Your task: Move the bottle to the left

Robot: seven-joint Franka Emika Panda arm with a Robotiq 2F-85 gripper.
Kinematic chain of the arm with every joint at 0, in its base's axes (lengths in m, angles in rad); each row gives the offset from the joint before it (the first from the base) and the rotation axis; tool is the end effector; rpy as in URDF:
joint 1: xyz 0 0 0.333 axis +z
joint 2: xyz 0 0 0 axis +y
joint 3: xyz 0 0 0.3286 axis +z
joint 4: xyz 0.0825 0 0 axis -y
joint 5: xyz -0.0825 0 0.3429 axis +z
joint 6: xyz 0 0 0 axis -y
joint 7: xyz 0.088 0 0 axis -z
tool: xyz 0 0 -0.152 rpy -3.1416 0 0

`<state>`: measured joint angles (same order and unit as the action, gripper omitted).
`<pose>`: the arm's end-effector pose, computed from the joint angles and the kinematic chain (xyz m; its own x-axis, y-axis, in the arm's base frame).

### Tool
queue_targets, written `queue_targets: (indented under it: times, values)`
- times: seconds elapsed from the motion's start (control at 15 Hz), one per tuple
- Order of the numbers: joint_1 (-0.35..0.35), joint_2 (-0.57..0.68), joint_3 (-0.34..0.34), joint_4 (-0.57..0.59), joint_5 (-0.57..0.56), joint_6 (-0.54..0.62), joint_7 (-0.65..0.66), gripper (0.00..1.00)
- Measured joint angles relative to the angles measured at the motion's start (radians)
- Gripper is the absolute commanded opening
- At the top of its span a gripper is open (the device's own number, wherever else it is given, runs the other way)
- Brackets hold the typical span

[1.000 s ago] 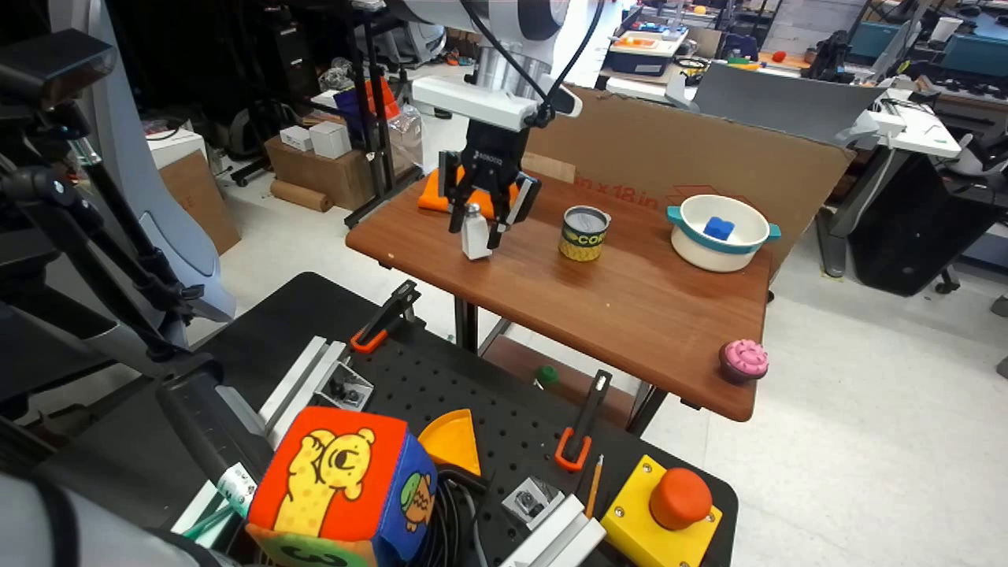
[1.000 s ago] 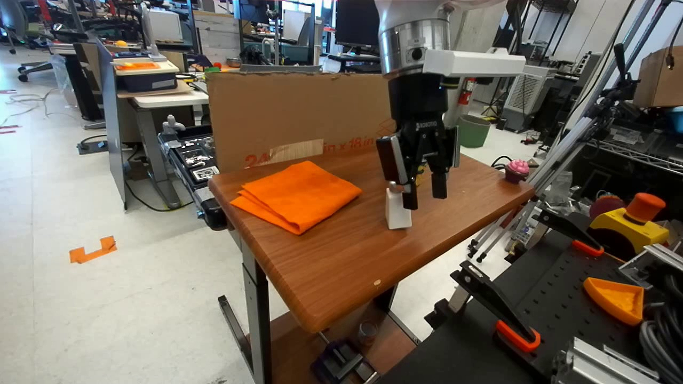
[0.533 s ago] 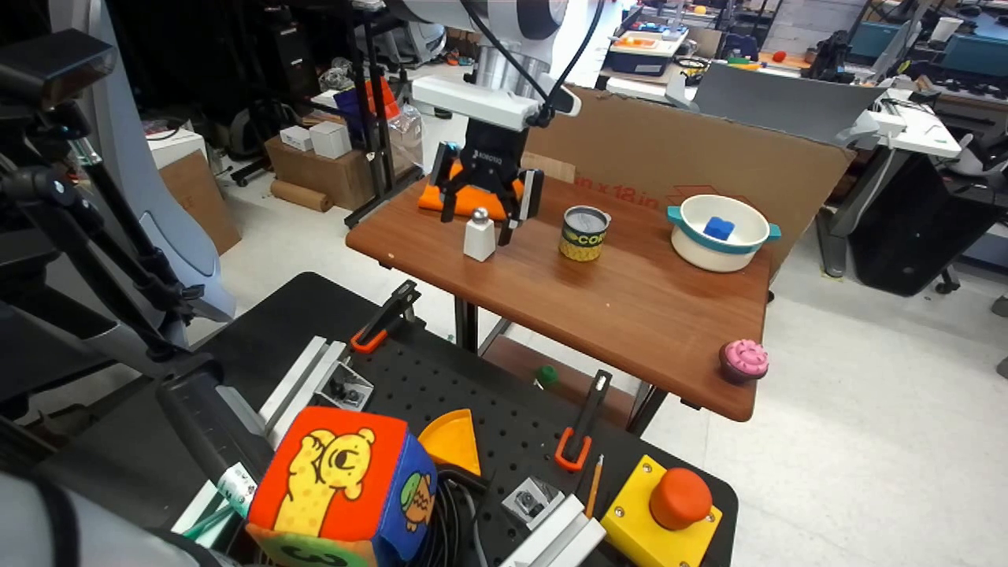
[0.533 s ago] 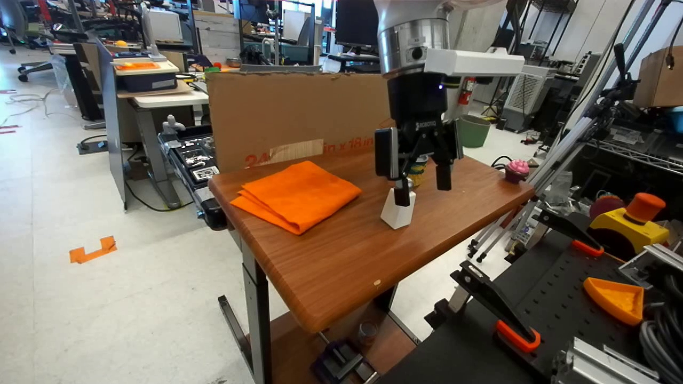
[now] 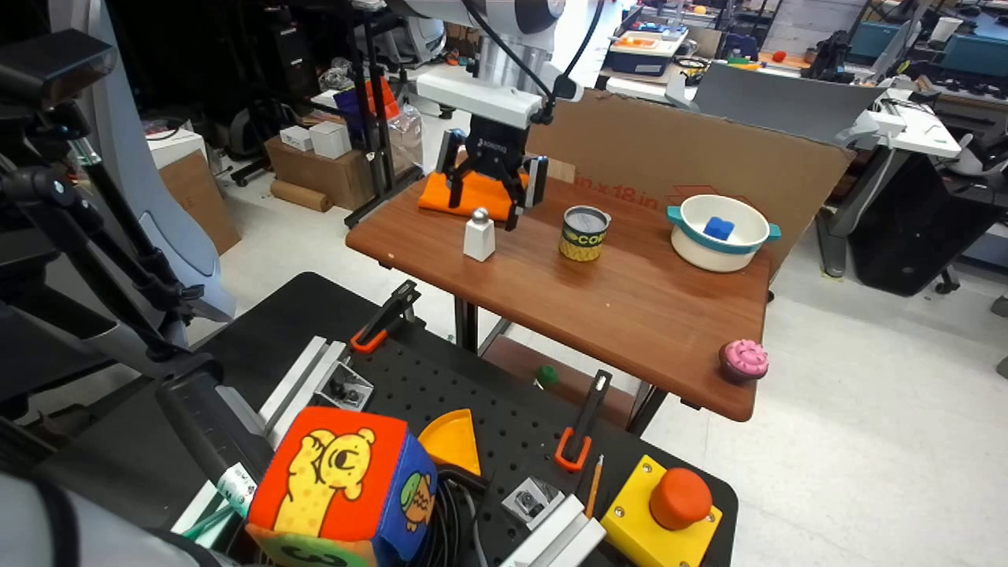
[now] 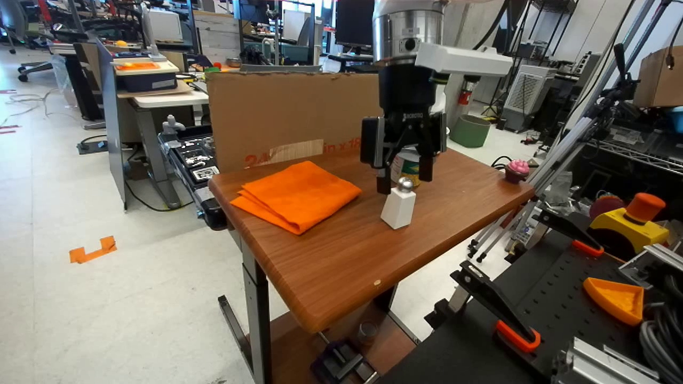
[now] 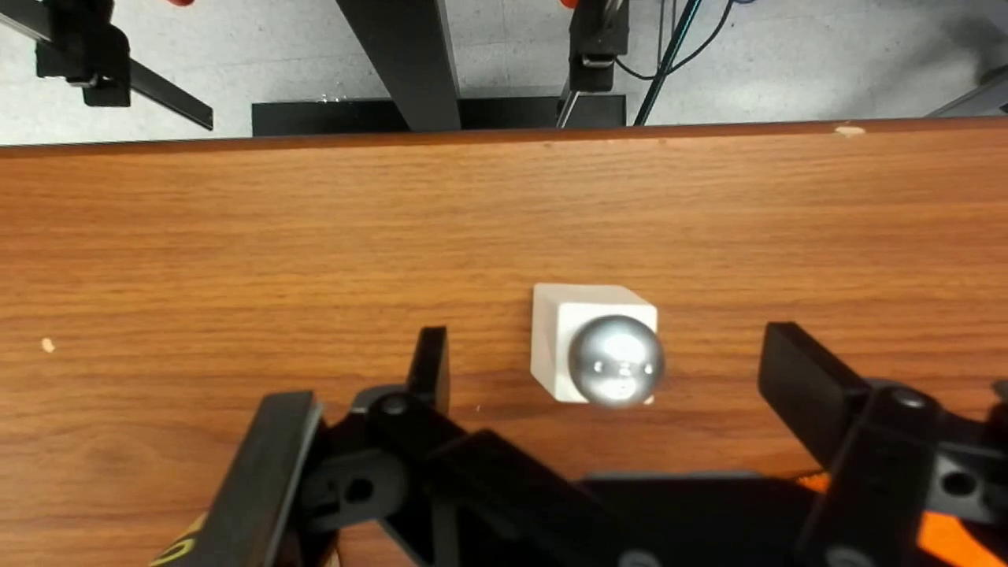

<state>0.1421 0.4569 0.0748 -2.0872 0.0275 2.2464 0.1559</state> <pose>0.5071 0.1145 0.1840 0.9542 0.0365 -0.2968 0.0375 -0.9993 -0.0024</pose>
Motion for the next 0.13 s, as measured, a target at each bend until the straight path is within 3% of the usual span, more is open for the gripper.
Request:
queue_targets:
  times: [0.13]
  values:
    - [0.000, 0.000, 0.000, 0.000, 0.000, 0.001, 0.000, 1.00]
